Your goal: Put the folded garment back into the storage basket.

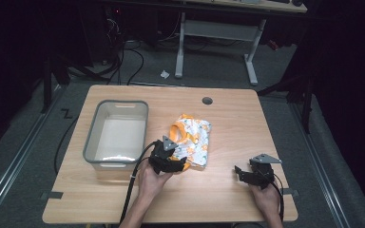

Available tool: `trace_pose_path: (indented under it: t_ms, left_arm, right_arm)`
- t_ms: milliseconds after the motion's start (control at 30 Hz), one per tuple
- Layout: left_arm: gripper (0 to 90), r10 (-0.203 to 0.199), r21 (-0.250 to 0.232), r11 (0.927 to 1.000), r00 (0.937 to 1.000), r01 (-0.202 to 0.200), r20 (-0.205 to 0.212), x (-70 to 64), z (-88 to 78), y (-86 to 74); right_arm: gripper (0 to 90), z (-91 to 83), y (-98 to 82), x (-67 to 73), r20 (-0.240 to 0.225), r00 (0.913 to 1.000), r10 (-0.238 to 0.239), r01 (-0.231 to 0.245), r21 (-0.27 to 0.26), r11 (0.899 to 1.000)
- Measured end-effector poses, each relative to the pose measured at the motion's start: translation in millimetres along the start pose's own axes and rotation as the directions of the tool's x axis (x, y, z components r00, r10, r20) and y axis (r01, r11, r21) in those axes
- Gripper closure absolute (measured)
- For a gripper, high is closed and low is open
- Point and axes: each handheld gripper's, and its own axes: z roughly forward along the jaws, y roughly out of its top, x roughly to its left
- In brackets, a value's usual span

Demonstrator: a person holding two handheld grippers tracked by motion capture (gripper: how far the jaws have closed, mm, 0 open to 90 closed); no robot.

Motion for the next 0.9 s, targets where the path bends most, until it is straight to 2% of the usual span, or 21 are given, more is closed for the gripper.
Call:
trace_pose_path:
  t_ms: [167, 400, 500, 567, 667, 733, 900]
  left_arm:
    - [28.1, 0.009, 0.026, 0.9996, 0.9999, -0.009, -0.012, 2.3, 5.2, 9.9]
    - [25.5, -0.032, 0.025, 0.9992, 0.999, 0.032, -0.03, 13.0, 15.9, 24.9]
    - [25.1, -0.047, 0.025, 0.9986, 0.9986, 0.047, -0.026, 16.9, 21.9, 28.9]
    - [24.6, -0.049, 0.043, 0.9978, 0.9982, 0.05, -0.036, 19.2, 25.9, 31.9]
    - [22.0, -0.055, 0.043, 0.9975, 0.9979, 0.056, -0.034, 20.5, 30.3, 37.6]
    - [20.6, -0.063, 0.033, 0.9974, 0.997, 0.065, -0.045, 22.8, 34.7, 41.2]
    - [17.4, -0.098, 0.059, 0.9929, 0.9922, 0.103, -0.077, 32.7, 53.7, 47.5]
  right_arm:
    - [27.8, 0.0, 0.0, 0.0, 0.0, 1.0, 0.0, 0.0, 0.0, 1.0]
    - [27.8, 0.0, 0.0, 0.0, 0.0, 1.0, 0.0, 0.0, 0.0, 1.0]
    - [27.8, -0.1, 0.0, 0.1, 0.0, 1.0, 0.0, 0.0, 0.0, 1.0]
    - [27.8, -0.1, 0.0, 0.1, 0.0, 1.0, -0.001, 0.001, 0.0, 1.0]
    - [27.8, -0.1, 0.0, 0.0, 0.0, 1.0, -0.001, 0.001, 0.0, 1.0]
    - [27.8, -0.1, 0.0, 0.0, 0.0, 1.0, -0.001, 0.001, 0.0, 1.0]
    - [27.8, -0.1, -0.1, 0.1, 0.0, 1.0, -0.001, 0.001, 0.0, 1.0]
